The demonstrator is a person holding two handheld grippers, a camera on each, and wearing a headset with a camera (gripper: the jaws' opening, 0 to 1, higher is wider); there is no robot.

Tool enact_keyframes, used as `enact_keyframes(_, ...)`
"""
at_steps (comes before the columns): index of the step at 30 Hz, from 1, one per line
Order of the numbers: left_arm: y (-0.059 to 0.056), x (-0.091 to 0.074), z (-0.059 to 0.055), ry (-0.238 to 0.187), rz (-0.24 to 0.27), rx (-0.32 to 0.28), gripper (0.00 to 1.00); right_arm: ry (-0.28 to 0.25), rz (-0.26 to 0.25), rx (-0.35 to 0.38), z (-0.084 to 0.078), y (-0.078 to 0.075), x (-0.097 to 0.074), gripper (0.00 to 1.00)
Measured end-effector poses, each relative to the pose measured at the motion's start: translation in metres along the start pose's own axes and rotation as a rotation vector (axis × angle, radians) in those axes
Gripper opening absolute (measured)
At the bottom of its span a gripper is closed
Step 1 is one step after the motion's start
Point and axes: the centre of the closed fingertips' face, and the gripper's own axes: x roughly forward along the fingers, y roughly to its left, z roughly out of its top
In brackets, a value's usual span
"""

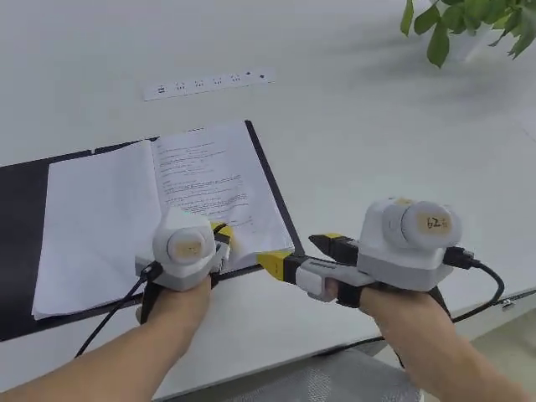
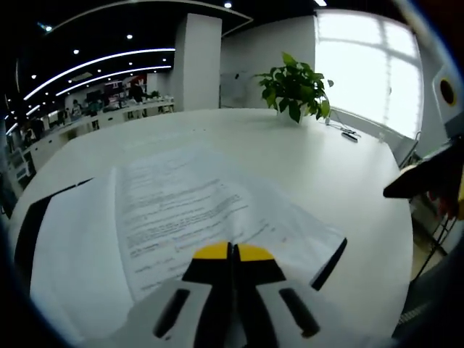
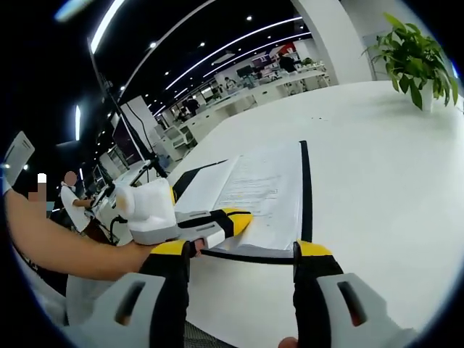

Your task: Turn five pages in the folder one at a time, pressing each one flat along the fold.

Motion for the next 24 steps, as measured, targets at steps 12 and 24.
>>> enact_keyframes(12,0.001,0.000,0.000,-0.012,-0.003,-0.039,0.00,-0.008,0.021,-0.029,0.016,-0.035,0.061,0.41)
enact_keyframes(24,0.001,0.001,0.000,-0.015,-0.001,-0.032,0.00,0.061,0.030,0.024,0.002,-0.054,0.083,0.38)
